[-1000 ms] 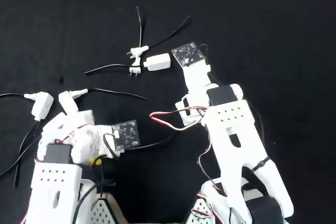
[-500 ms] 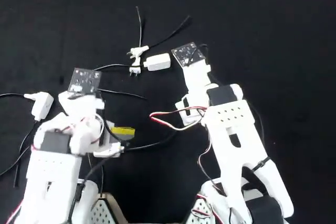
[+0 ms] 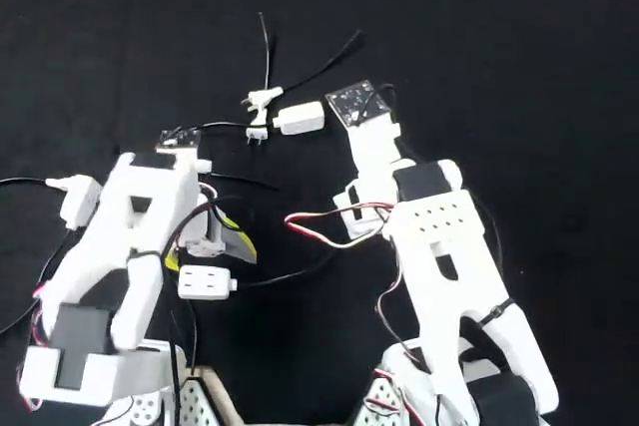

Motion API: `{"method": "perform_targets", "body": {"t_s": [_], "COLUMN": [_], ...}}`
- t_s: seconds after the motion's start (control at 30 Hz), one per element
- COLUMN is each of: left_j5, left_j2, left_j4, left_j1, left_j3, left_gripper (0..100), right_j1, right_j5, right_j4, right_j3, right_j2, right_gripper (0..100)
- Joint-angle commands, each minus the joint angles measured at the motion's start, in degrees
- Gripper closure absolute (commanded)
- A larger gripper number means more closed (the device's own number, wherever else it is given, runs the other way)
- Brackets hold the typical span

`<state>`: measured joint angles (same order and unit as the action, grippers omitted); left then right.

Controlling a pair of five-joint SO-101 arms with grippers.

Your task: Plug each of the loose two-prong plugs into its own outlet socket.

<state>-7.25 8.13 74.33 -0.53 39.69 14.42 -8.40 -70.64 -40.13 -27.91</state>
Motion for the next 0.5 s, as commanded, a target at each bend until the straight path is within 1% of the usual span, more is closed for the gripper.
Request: {"method": "perform_targets", "body": {"t_s": [0.0,0.1,0.23,0.37,0.43,0.47], "left_j5": [-0.7,2.37,7.82,13.71,14.95,14.95], "left_j2": [-0.35,-0.88,-0.35,-0.35,-0.44,-0.97], "left_j4": [0.26,1.41,9.23,13.1,13.27,12.13], "left_j1": [-0.57,0.75,3.47,4.88,4.79,4.62], "left_j3": [-3.12,-2.95,-4.62,-5.23,-5.14,-4.88], "left_gripper": [58,58,58,58,58,58], "right_j1": [-0.79,-0.79,-0.79,-0.79,-0.79,-0.7], "right_j5": [0.09,0.09,0.09,0.09,0.09,0.09], "right_j4": [0.62,0.7,0.7,0.79,0.79,0.79], "right_j3": [0.13,0.13,0.13,0.13,0.13,0.13], "right_j2": [0.13,0.13,0.13,0.13,0.13,0.13], "right_gripper": [93.9,93.9,93.9,93.9,93.9,93.9]}}
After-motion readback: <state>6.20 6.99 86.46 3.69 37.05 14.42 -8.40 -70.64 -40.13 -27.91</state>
